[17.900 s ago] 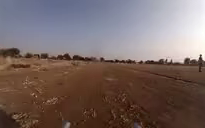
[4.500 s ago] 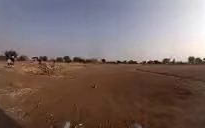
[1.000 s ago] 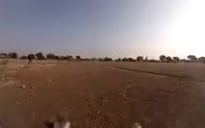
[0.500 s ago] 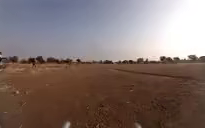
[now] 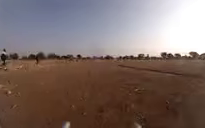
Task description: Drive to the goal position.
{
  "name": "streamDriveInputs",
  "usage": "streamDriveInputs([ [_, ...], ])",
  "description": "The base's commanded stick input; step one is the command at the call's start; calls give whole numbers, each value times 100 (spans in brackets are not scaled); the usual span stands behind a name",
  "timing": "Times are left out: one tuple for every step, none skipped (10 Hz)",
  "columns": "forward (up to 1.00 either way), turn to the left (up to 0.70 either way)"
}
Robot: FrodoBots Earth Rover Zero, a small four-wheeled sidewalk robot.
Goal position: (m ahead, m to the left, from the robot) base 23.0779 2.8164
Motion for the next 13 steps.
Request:
streamDriveInputs([
  [50,11],
  [50,2],
  [50,0],
  [50,0],
  [50,46],
  [50,27],
  [50,0],
  [50,0],
  [50,0],
  [50,0],
  [50,0],
  [50,0],
  [50,0],
])
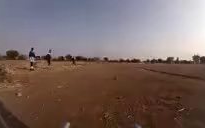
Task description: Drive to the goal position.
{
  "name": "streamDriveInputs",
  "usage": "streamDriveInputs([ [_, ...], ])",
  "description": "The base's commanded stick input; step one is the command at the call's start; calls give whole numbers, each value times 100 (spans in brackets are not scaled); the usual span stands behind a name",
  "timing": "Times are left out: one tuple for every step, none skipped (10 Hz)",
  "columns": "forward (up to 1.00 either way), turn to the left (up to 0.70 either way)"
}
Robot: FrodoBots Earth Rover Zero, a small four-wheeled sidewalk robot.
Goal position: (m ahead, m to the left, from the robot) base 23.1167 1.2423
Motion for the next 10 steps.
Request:
streamDriveInputs([
  [50,0],
  [50,0],
  [50,0],
  [50,0],
  [50,0],
  [50,0],
  [50,0],
  [50,0],
  [50,0],
  [50,0],
])
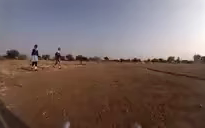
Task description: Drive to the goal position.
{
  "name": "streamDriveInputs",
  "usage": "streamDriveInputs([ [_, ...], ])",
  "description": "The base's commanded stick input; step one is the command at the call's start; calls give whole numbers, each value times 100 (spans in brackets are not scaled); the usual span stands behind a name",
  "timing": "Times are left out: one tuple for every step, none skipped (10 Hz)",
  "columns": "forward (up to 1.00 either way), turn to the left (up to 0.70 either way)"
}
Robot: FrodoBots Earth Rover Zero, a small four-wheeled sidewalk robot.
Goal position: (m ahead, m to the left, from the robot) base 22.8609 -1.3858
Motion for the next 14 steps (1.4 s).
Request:
streamDriveInputs([
  [50,0],
  [50,0],
  [50,0],
  [50,0],
  [50,0],
  [50,0],
  [50,36],
  [50,14],
  [50,1],
  [50,0],
  [50,0],
  [50,0],
  [50,0],
  [50,0],
])
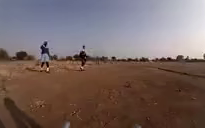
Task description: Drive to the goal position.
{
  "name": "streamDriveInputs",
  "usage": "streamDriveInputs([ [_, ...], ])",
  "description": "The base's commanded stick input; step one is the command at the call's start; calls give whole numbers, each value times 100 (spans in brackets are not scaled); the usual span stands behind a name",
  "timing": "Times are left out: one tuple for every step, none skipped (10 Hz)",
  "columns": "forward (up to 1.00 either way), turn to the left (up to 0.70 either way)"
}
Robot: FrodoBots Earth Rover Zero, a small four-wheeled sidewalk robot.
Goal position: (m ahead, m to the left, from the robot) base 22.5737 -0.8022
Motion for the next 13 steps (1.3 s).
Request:
streamDriveInputs([
  [50,0],
  [50,0],
  [50,0],
  [50,0],
  [50,0],
  [50,0],
  [50,0],
  [50,0],
  [50,0],
  [50,0],
  [50,0],
  [50,0],
  [50,0],
])
